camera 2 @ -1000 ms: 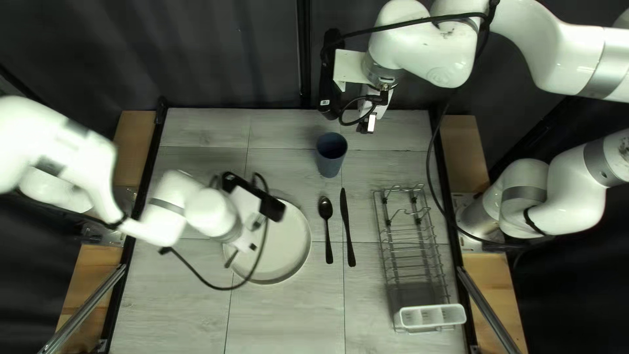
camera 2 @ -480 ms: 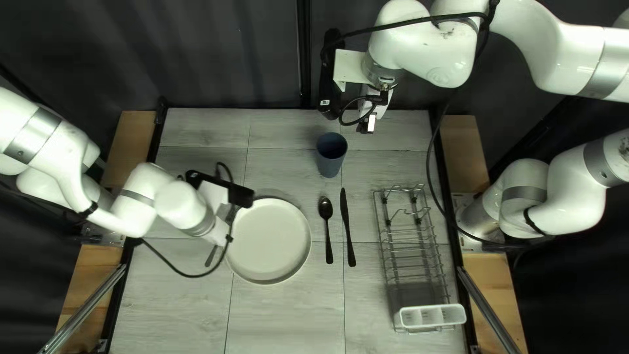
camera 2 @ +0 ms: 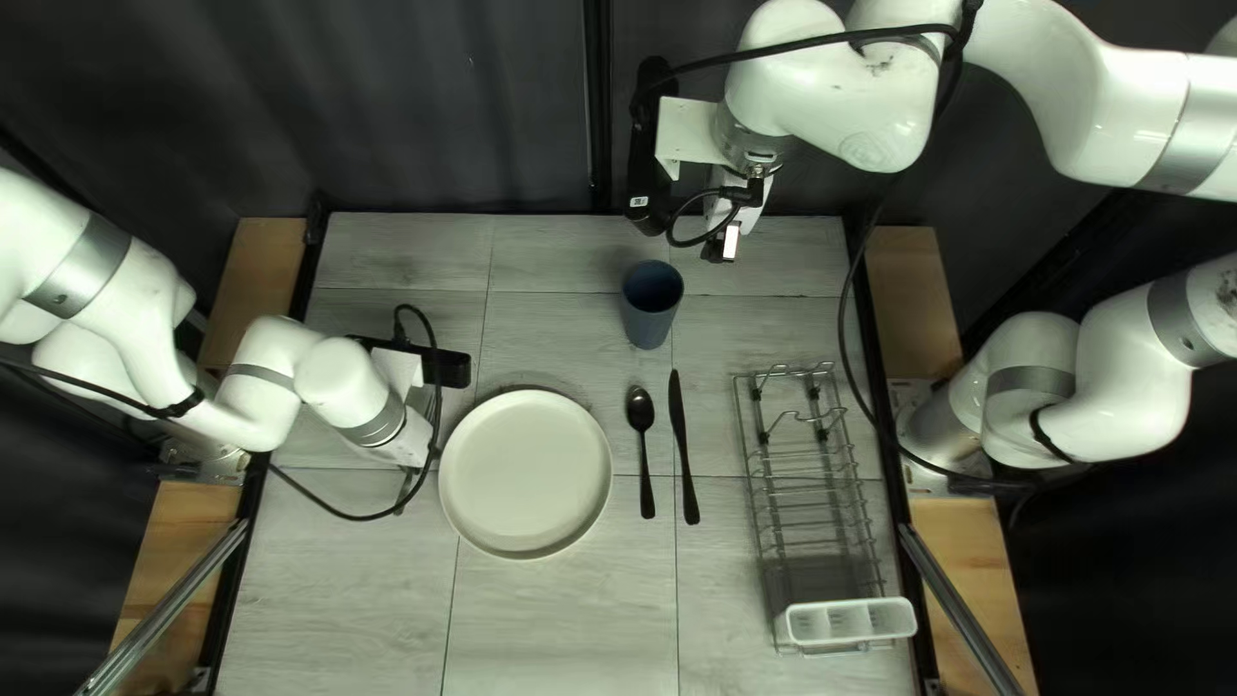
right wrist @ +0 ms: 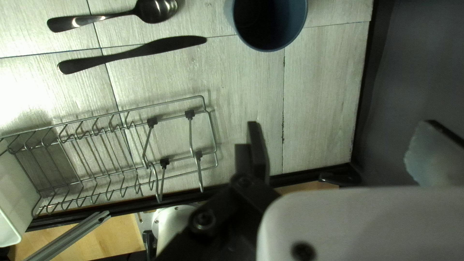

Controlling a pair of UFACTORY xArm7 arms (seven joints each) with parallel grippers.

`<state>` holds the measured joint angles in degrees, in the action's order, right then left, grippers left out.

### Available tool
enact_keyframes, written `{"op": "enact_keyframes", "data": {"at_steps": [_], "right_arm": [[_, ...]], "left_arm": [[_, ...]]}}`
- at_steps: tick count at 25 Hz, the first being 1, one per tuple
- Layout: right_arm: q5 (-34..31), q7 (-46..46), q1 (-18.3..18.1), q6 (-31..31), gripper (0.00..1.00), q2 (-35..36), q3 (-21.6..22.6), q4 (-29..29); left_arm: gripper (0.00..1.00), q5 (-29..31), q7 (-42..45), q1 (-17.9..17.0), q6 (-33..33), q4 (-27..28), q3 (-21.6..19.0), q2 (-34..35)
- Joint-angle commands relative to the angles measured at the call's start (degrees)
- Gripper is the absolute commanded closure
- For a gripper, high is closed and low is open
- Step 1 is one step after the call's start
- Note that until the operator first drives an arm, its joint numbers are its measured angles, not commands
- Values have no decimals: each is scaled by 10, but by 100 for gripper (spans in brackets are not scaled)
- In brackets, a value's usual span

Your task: Pick up and place plate onto table. Place down one fork to the left of the plate. Place spoon and knife to the right of the plate. Place cup above the knife and spoon

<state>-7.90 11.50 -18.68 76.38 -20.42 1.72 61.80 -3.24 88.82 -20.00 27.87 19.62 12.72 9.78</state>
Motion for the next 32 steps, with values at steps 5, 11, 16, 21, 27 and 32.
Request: {"op": "enact_keyframes", "data": {"at_steps": [5,11,16,21,27,32], "right_arm": [[0,0,0,0,0,0,0,0],[0,0,0,0,0,0,0,0],[0,0,0,0,0,0,0,0],[0,0,0,0,0,0,0,0],[0,0,0,0,0,0,0,0],[0,0,0,0,0,0,0,0]], "left_arm": [[100,8,30,11,-39,-38,-3,11],[100,3,40,9,-52,-48,-4,9],[73,-2,41,5,-62,-53,-6,3],[0,13,42,15,-63,-61,-8,25],[0,95,74,60,85,-14,-53,135],[0,131,65,52,216,64,-89,175]]}}
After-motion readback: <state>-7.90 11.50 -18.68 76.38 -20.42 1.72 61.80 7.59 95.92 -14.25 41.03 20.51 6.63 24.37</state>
